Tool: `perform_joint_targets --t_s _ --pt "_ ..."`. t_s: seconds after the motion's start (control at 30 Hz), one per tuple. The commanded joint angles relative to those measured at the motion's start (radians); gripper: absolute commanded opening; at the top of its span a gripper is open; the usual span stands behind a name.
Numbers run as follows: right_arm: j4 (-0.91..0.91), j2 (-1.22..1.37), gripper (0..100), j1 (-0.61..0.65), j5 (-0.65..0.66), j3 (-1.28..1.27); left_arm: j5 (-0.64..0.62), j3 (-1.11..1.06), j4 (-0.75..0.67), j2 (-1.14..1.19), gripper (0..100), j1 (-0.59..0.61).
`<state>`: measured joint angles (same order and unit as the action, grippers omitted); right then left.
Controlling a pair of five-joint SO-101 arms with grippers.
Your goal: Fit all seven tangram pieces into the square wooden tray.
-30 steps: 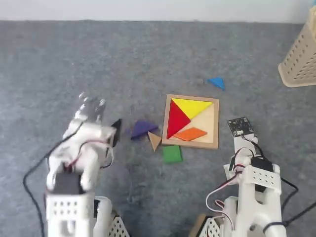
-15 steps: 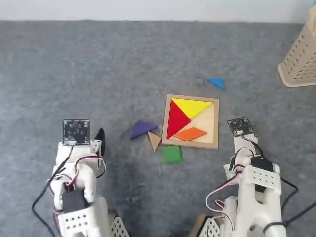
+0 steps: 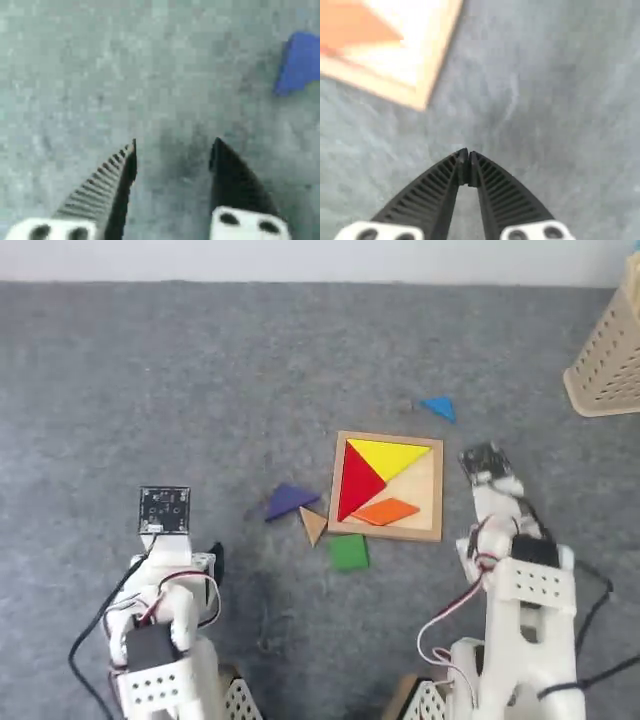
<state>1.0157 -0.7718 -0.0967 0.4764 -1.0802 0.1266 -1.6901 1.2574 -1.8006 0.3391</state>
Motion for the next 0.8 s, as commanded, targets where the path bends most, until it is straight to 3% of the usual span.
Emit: perform_joint_targets --t_s 0.0,0.27,0.57,0.77 --pt "0.091 0.005 0.6 0.130 -0.071 0.255 -0.008 0.004 0.006 -0.017 23 0.005" --pt "0.105 0.355 0.6 0.387 -0.184 0.514 -0.008 0.004 0.006 -0.017 23 0.005" --pt "0.047 0.545 0.6 0.406 -0.187 0.540 -0.008 0.004 0.006 -0.017 23 0.005" --pt "-0.139 0.590 0.6 0.401 -0.189 0.423 -0.008 0.004 0.006 -0.017 23 0.005"
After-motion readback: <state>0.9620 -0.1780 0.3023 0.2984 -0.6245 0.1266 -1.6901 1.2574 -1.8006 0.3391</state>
